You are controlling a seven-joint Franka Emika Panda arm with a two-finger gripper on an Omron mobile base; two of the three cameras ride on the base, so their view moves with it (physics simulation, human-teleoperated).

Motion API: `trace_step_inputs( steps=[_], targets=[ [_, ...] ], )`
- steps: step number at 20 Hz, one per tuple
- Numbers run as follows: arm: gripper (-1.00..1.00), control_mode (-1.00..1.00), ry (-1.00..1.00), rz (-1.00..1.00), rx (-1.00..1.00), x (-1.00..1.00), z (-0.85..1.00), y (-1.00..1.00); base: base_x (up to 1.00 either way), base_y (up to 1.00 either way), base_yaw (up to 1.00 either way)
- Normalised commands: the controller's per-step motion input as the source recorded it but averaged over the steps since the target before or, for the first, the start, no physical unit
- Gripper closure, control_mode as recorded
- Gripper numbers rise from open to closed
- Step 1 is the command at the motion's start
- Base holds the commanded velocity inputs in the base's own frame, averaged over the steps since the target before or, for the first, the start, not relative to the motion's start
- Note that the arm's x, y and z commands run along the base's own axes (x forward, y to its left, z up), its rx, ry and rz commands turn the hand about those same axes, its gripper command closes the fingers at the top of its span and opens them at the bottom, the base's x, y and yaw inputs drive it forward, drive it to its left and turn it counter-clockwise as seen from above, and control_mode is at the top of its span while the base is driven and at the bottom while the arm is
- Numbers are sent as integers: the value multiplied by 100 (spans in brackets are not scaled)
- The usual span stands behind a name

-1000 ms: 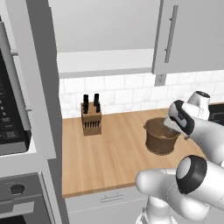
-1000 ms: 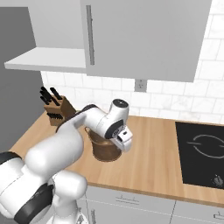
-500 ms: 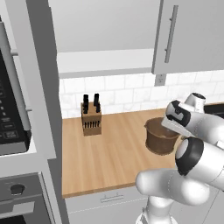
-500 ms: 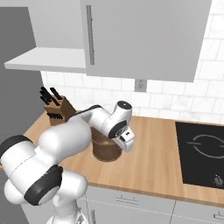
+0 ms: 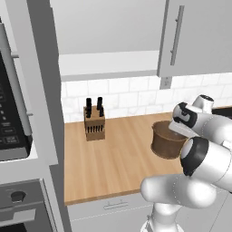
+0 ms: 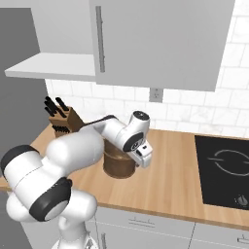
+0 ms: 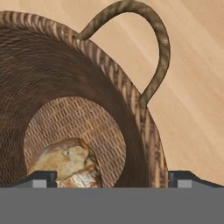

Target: Open the cabinet, pick up the bread from the cabinet and place it in the basket. Then move the basket to the dining counter.

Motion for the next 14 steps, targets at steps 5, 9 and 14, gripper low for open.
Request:
trace_step_inputs(
  steps=[5,9,14],
  targets=[
    [-100,-100,0,0,0,0,-20,26,0,0,0],
    [100,-100,0,0,0,0,-20,32,0,0,0],
    [100,-100,0,0,0,0,-18,30,0,0,0]
  ],
)
